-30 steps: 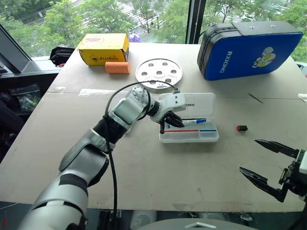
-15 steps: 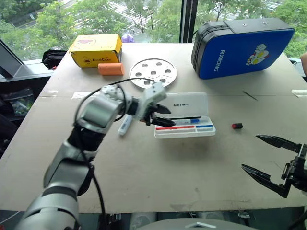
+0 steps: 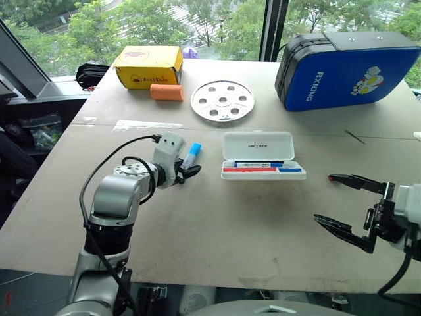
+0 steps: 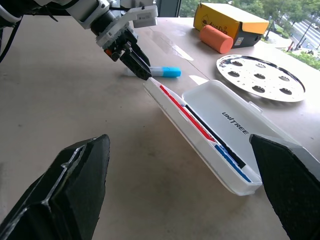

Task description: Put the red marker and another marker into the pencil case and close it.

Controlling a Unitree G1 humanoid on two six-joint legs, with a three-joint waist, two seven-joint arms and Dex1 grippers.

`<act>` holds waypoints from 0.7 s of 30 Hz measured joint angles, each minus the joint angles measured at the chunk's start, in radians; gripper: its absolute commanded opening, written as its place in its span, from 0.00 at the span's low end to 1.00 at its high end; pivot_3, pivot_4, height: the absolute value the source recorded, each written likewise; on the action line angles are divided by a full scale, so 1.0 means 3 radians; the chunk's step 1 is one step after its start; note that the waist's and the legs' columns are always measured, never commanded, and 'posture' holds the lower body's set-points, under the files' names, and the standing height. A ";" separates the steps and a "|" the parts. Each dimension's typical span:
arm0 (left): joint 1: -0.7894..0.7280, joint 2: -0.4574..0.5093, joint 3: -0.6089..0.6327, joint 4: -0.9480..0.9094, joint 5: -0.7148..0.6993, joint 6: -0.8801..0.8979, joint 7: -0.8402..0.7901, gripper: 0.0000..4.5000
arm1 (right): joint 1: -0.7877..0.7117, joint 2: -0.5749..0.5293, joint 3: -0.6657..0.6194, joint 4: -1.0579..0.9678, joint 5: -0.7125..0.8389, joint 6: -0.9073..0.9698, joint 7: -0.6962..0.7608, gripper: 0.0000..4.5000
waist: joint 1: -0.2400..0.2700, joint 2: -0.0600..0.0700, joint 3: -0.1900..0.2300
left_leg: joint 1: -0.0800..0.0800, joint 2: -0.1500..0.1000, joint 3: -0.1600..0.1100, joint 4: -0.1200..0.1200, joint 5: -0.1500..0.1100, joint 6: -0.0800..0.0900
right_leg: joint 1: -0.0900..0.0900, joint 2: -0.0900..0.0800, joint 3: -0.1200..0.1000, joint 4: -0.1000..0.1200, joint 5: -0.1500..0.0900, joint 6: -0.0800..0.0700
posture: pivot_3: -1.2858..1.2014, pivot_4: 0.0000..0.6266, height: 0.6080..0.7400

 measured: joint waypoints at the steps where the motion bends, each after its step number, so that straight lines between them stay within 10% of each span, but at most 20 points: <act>1: 0.0026 0.0003 0.0001 -0.0001 0.0019 -0.0038 0.0031 0.27 | 0.0004 -0.0001 -0.0002 0.0002 0.0001 0.0010 0.0002 1.00 | -0.0001 0.0003 -0.0002 | 0.0001 0.0000 0.0000 0.0000 0.0000 0.0000 | 0.0001 0.0000 0.0000 0.0001 0.0000 0.0000 | 0.52 0.24 1.00; 13: -0.0497 0.0371 0.0014 0.0321 -0.0685 -0.0432 -0.0957 0.17 | 0.0301 0.0085 -0.0077 -0.0102 -0.0014 0.0017 -0.0077 1.00 | 0.0017 -0.0008 0.0004 | -0.0011 -0.0003 -0.0008 0.0006 0.0001 -0.0001 | 0.0000 0.0001 -0.0013 -0.0002 0.0000 0.0000 | 0.52 0.24 1.00; 21: -0.1601 0.0228 -0.1241 0.1212 -0.0571 -0.1041 -0.2153 0.17 | 0.0500 0.0161 -0.0208 -0.0270 -0.0013 0.0007 -0.0166 1.00 | -0.0034 -0.0005 0.0004 | -0.0008 -0.0008 -0.0001 0.0006 0.0000 0.0001 | 0.0001 0.0001 0.0000 -0.0003 -0.0005 0.0007 | 0.52 0.24 1.00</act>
